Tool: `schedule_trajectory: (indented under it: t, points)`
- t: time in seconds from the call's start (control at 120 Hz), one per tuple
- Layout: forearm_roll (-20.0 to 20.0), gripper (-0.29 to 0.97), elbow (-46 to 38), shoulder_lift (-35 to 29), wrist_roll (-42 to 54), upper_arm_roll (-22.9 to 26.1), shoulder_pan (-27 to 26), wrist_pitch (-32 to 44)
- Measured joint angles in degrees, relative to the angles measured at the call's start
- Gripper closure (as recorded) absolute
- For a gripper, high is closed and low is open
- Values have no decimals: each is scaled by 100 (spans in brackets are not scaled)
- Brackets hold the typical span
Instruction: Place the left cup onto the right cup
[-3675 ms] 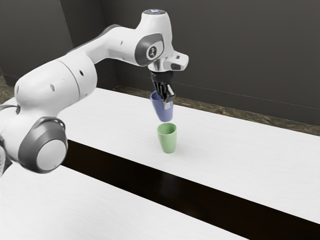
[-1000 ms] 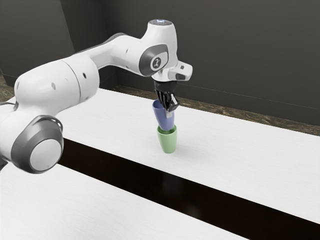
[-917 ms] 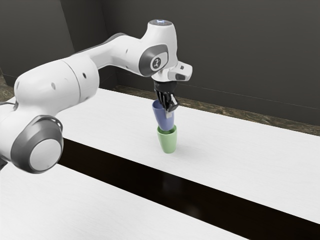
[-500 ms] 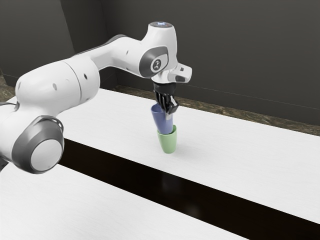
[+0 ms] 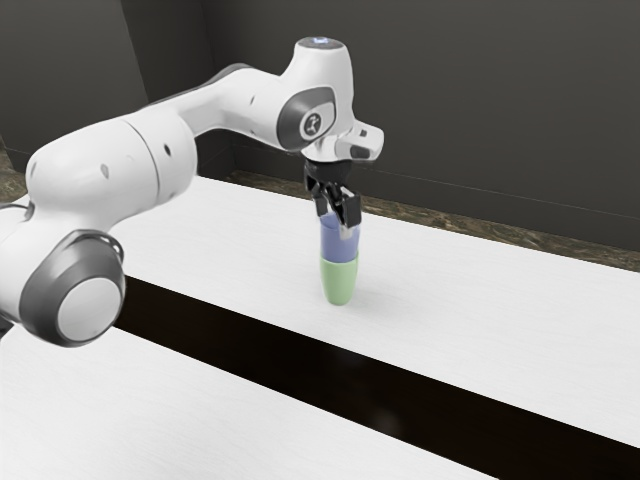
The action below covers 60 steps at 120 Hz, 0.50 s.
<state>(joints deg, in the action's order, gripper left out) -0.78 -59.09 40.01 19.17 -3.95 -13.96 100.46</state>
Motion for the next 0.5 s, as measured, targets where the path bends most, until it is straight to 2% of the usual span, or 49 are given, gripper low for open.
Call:
schedule_trajectory:
  t: [0.5]
  points:
    - [86,0,-1143,-1087,2,11,-13,-44]
